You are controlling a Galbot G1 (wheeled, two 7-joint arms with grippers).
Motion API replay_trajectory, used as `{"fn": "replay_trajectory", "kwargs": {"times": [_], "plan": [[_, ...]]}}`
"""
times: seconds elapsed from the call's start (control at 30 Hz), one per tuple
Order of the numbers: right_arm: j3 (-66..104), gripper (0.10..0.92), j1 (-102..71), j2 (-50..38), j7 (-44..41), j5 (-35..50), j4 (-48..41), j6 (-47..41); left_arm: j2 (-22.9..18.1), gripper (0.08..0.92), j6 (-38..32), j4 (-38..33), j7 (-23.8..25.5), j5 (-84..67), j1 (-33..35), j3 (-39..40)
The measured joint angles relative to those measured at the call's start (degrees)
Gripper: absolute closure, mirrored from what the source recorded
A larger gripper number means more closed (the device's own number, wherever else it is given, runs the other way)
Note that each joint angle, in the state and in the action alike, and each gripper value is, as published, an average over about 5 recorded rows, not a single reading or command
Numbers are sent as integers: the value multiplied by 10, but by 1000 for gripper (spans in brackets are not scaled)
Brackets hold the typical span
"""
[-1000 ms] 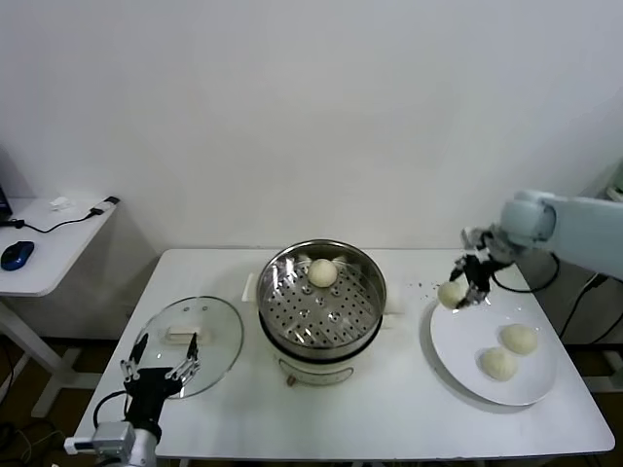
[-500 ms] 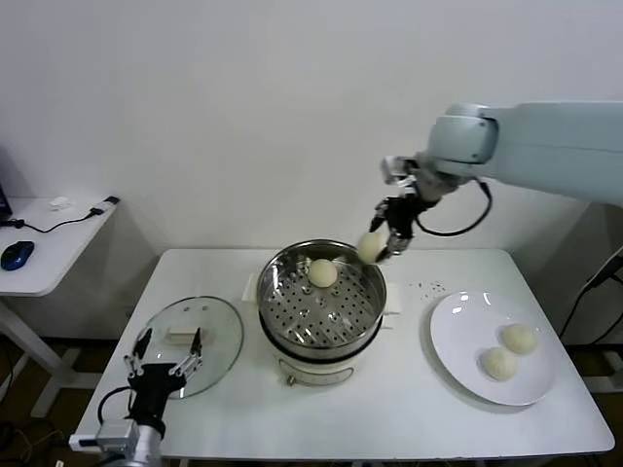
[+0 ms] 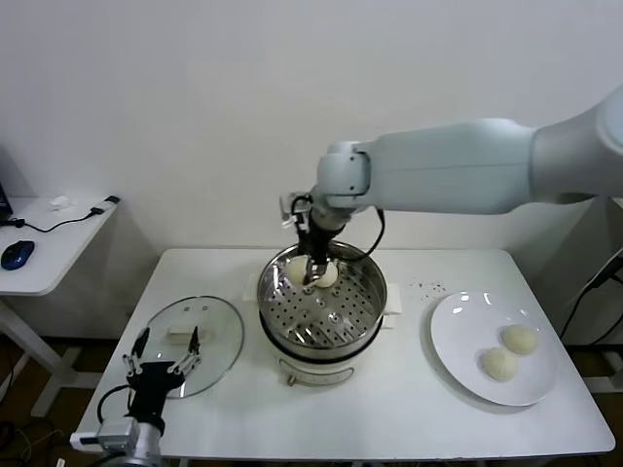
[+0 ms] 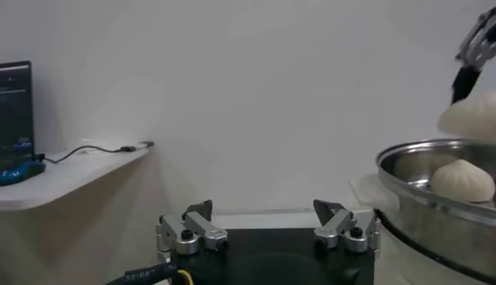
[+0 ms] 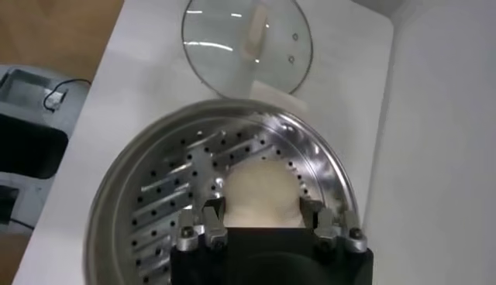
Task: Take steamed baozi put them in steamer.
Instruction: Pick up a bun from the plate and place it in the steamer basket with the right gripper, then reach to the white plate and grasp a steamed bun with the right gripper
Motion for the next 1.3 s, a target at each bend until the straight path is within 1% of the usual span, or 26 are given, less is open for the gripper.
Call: {"fn": "replay_trajectory", "kwargs": {"times": [0.37,0.63,0.73,0.8,0.87,0.93,1.1,1.3], "plan": [[1,380,-62,33,41,-4,-32,-22,1,177,-1,7,1,-2,-7,0],[3,374,-86,43,55,-9,-52,-24,2,177,0,4,1,-2,-9,0],[6,327,-91,44,57,-9,-55,-22,2,177,-1,3,1,-2,-9,0],[9,272,-92,43,57,-9,-55,-20,3,177,-1,3,1,-2,-8,0],[11,234,-91,40,54,-11,-55,-16,3,177,-1,2,1,-2,-8,-1],[11,210,-87,36,49,-15,-53,-10,4,177,-1,2,1,-2,-7,-2],[9,203,-61,8,24,-29,-40,11,5,177,-2,2,1,-2,-6,-4],[-8,203,2,-71,-23,-53,-2,46,4,177,-2,2,1,-1,-7,-4]]}}
